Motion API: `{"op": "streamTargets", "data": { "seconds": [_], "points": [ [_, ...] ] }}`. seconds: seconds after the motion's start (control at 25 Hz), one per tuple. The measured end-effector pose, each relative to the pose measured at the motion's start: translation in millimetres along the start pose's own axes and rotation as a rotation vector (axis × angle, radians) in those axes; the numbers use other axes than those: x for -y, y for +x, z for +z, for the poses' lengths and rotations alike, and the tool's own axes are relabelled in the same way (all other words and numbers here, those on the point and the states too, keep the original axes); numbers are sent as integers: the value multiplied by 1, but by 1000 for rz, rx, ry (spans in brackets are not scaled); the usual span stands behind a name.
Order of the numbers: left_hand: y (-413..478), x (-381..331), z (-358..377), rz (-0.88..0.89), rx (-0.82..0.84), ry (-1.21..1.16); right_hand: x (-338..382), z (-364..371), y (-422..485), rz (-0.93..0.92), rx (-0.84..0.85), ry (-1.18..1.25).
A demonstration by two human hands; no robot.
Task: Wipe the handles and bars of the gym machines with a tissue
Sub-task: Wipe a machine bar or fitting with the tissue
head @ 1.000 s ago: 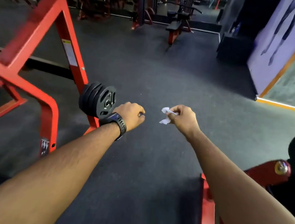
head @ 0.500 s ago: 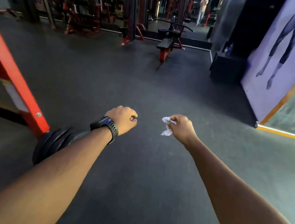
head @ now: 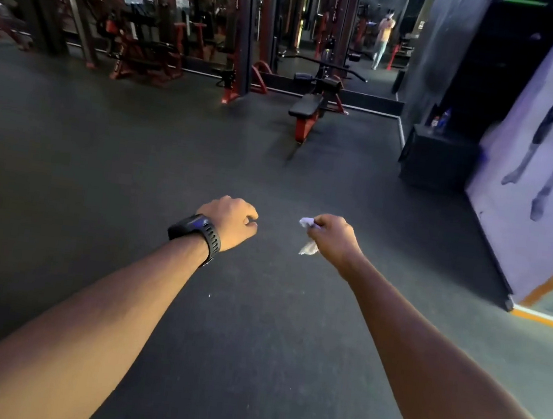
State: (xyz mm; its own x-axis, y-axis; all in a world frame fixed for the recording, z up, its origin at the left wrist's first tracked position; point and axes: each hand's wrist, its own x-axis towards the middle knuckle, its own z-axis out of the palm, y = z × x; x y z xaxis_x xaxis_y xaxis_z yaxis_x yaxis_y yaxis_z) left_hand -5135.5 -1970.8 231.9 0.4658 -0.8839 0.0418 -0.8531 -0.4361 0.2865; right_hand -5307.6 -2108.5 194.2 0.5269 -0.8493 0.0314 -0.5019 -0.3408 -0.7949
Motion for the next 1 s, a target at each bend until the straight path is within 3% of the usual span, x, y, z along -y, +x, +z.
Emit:
{"op": "streamTargets", "data": {
  "seconds": [0.16, 0.36, 0.6, 0.8, 1.0],
  "points": [
    [136, 2, -13, -29, -34, -27, -1, -9, 154, 16, -4, 44],
    [325, 54, 9, -112, -39, -10, -2, 29, 347, -46, 69, 73],
    [556, 118, 4, -95, 34, 6, 22, 67, 594, 25, 26, 184],
    [743, 157, -17, -60, -7, 36, 52, 89, 766, 24, 57, 285],
    [968, 194, -7, -37, -18, 51, 50, 128, 995, 30, 58, 376]
  ]
}}
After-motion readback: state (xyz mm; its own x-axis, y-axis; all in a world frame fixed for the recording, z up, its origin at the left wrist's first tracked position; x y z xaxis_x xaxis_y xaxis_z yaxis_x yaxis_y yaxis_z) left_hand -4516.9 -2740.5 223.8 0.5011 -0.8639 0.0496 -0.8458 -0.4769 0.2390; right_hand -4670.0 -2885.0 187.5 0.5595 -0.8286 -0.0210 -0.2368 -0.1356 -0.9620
